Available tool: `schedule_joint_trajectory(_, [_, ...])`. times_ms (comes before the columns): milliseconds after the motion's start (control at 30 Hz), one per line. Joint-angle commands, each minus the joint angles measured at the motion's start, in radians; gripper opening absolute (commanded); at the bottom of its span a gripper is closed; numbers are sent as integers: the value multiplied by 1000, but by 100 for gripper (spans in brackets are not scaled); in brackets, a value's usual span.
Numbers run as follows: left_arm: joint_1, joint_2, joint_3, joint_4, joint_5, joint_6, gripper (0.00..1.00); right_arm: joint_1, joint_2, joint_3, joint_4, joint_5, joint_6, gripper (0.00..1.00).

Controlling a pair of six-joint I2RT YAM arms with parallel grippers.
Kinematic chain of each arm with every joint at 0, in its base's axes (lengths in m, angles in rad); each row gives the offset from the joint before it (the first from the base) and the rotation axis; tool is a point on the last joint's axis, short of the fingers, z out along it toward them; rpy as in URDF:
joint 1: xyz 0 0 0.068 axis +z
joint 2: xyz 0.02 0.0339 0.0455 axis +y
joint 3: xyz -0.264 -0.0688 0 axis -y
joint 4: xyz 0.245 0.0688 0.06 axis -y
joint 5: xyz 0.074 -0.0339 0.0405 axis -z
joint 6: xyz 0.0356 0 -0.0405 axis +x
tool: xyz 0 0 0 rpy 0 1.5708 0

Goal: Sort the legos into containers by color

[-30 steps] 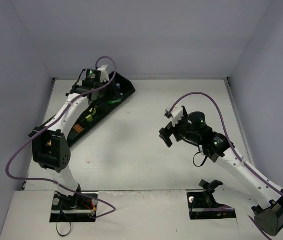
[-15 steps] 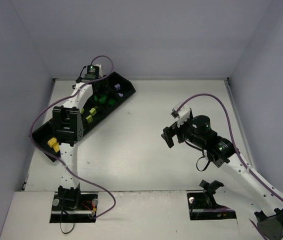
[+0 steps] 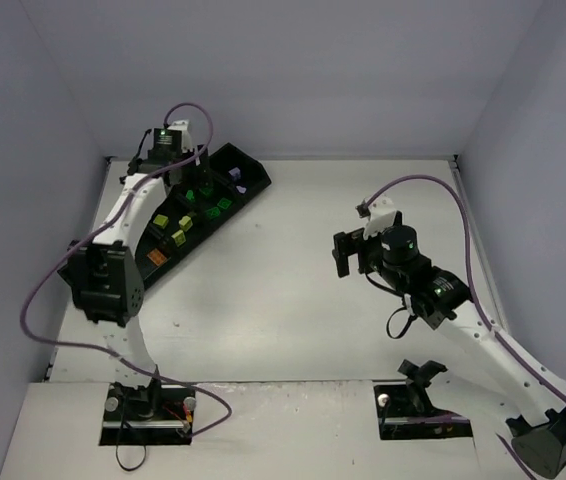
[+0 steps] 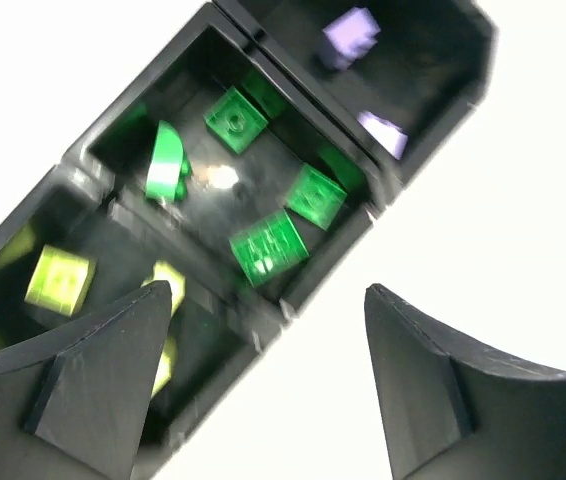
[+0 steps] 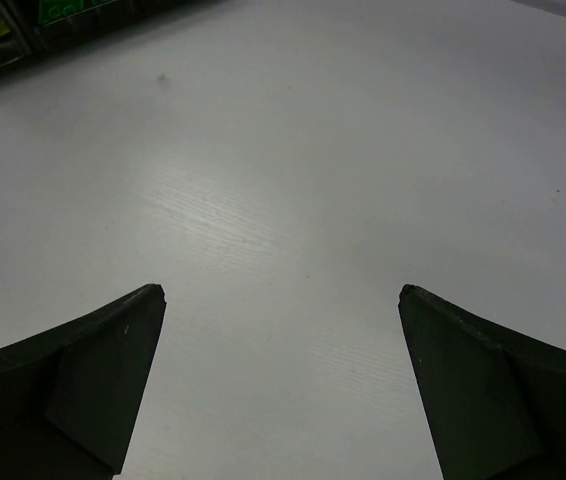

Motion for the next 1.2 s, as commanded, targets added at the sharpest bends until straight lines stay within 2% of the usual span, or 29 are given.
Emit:
schedule_joint_trajectory(0, [-20, -276, -81, 42, 44, -35, 71, -13, 39, 97, 55, 192, 112, 100])
schedule_joint_trajectory(100, [-24, -449, -186, 25, 66, -55, 73, -18, 79, 141, 49, 259, 94, 100])
schedule_joint_trajectory(267, [-29, -648, -215, -118, 67, -58, 74, -27, 125, 219, 24, 379, 89, 100])
schedule_joint_trajectory(300, [-29, -732, -247, -124, 55, -58, 74, -27, 123, 230, 20, 390, 91, 100])
schedule_joint_trajectory(467, [-27, -1000, -364, -139, -86, -98, 78, -27, 65, 265, 0, 420, 84, 100])
schedule_joint_trajectory(600, [-27, -1184, -442, -231, -192, -90, 78, -27, -7, 264, -5, 420, 121, 100])
schedule_joint_trajectory(800, [-29, -1317, -526, -329, -243, -100, 79, -27, -115, 226, -2, 413, 115, 100])
schedule_joint_trajectory(1167, [-27, -1341, -540, -405, -238, -129, 79, -27, -222, 152, -2, 419, 94, 100])
